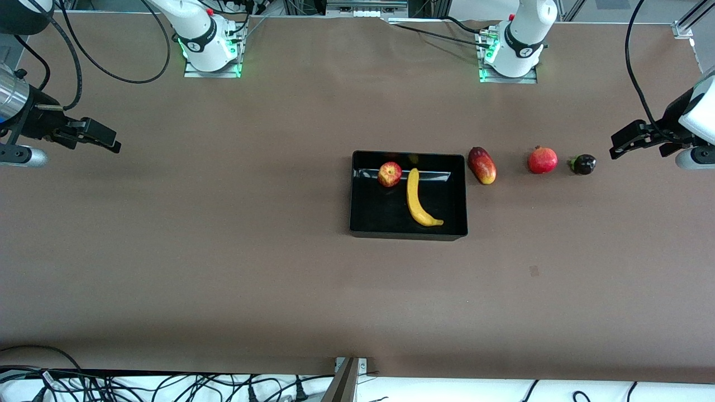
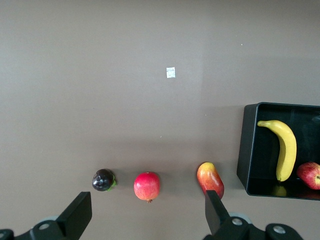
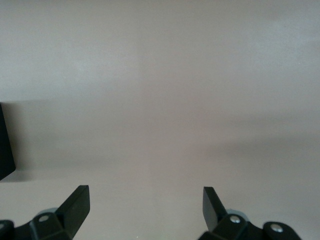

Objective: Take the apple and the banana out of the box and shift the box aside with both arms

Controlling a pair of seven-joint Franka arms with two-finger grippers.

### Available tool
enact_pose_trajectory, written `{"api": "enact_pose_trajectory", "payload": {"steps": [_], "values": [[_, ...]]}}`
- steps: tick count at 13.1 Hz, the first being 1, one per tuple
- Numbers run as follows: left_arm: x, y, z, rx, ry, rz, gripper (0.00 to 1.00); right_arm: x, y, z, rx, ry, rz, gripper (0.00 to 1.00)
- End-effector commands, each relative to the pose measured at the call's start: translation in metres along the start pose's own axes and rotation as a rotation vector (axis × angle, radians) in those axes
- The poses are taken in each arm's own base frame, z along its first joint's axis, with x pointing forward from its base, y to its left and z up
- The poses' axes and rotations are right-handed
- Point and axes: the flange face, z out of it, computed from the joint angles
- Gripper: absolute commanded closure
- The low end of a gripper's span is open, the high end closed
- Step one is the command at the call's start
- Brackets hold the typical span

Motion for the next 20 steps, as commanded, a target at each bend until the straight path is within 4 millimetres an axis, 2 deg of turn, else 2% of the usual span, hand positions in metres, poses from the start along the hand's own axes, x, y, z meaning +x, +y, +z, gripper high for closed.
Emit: {"api": "enact_pose_trajectory", "payload": {"steps": [1,20], "values": [[-0.008,0.002,-0.007,-0.025,0.012,0.009,0.00,0.001,-0.001,-0.004,-0.005,0.003,-0.003,0.00],[-0.007,0.010,0.003,-0.058,-0.006,0.005,0.00,0.001,-0.001,-0.004,-0.008,0.007,-0.005,0.00]]}}
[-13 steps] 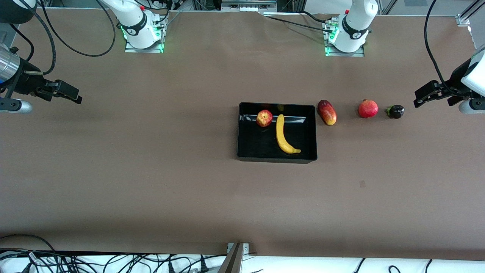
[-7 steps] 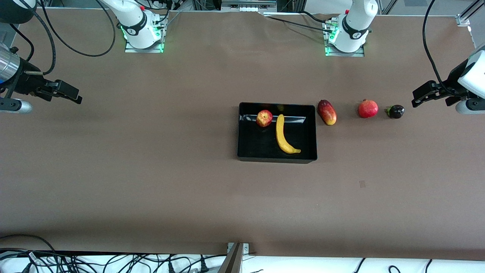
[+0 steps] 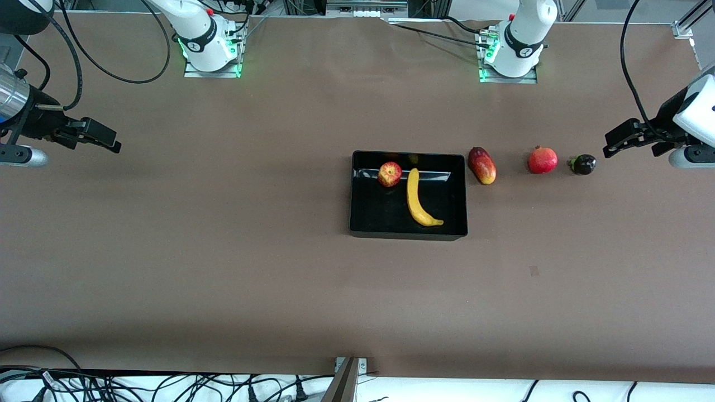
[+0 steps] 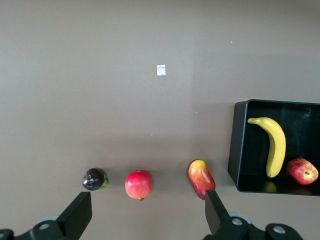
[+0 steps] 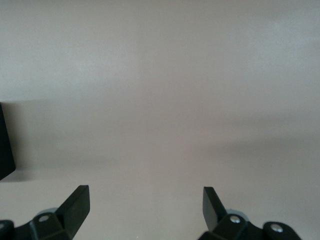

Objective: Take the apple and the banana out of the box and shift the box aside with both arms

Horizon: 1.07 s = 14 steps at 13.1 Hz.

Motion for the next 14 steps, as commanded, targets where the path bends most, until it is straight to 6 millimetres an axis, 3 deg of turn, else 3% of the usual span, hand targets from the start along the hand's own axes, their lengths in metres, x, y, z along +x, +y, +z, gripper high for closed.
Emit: {"api": "enact_pose_trajectory", "payload": {"steps": [1,14], "values": [[-0.0056,0.0014,-0.0006,-0.023,0.004,0.000,0.00,0.0011,-0.0012,-0.0040,-0.008,0.005,-0.004,0.00],[-0.0043,0.0092,0.0047,-0.023,-0.002,-0.007,0.00,0.0003,-0.0055,-0.0047,-0.008,0.008,-0.010,0.00]]}}
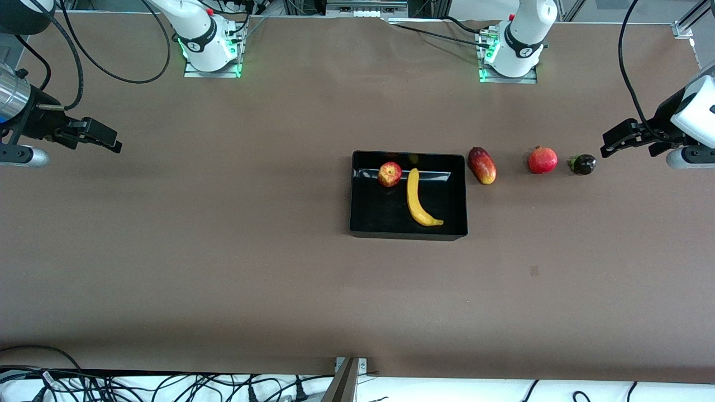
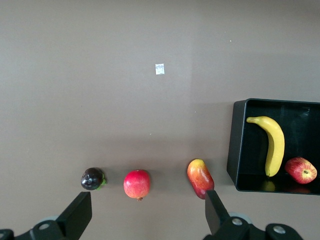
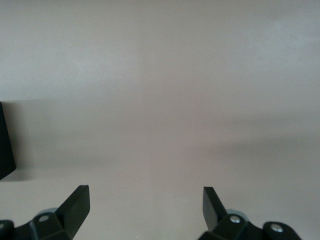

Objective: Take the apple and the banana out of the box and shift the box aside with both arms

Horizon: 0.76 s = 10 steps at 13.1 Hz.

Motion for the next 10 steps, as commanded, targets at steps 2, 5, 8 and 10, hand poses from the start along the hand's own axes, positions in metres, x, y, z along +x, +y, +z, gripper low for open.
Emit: {"api": "enact_pose_trajectory", "payload": {"steps": [2,5,8,10], "values": [[-0.004,0.017,0.009,-0.021,-0.003,-0.030,0.00,0.001,-0.007,-0.005,-0.011,0.012,-0.014,0.00],[0.002,0.070,0.036,-0.022,-0.010,-0.101,0.00,0.007,-0.013,0.007,-0.004,-0.003,-0.034,0.00],[0.011,0.116,0.072,-0.026,-0.018,-0.193,0.00,0.007,-0.054,0.031,-0.027,-0.051,-0.109,0.00],[0.010,0.146,0.094,-0.031,-0.013,-0.231,0.00,-0.002,-0.096,0.038,-0.024,-0.058,-0.187,0.00]]}}
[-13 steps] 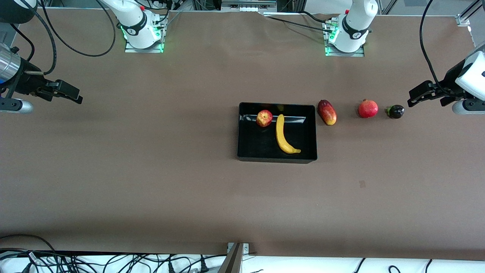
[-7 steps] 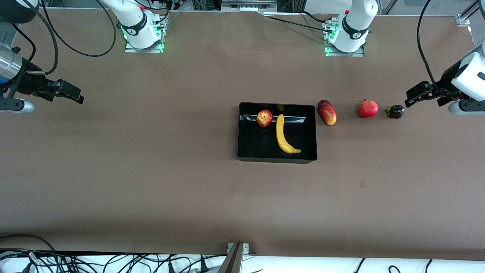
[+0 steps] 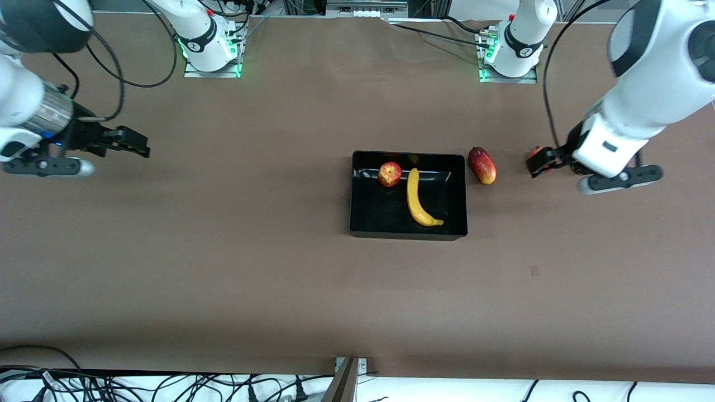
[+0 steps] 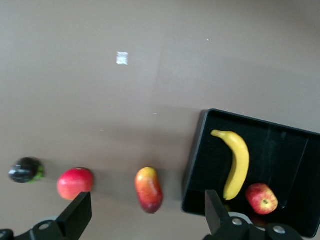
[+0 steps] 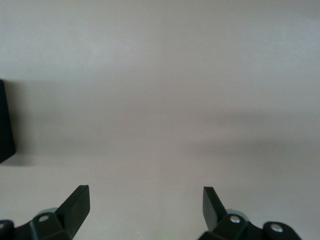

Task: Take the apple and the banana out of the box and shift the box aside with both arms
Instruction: 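Move the left gripper over the black tray while the right gripper advances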

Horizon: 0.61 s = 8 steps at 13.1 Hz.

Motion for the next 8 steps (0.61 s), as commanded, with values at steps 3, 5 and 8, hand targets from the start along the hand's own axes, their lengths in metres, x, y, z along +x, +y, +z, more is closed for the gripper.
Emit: {"api": "enact_pose_trajectory", "payload": {"steps": [3,5,8], "values": [[-0.003,0.048,0.050,-0.028,-0.006,-0.157,0.00,0.012,-0.124,0.054,-0.019,0.009,-0.090,0.00],[-0.005,0.065,0.069,-0.034,-0.012,-0.170,0.00,0.020,-0.182,0.099,-0.015,0.036,-0.077,0.00],[-0.007,0.074,0.090,-0.042,-0.003,-0.206,0.00,0.021,-0.257,0.167,-0.010,0.078,-0.060,0.00]]}}
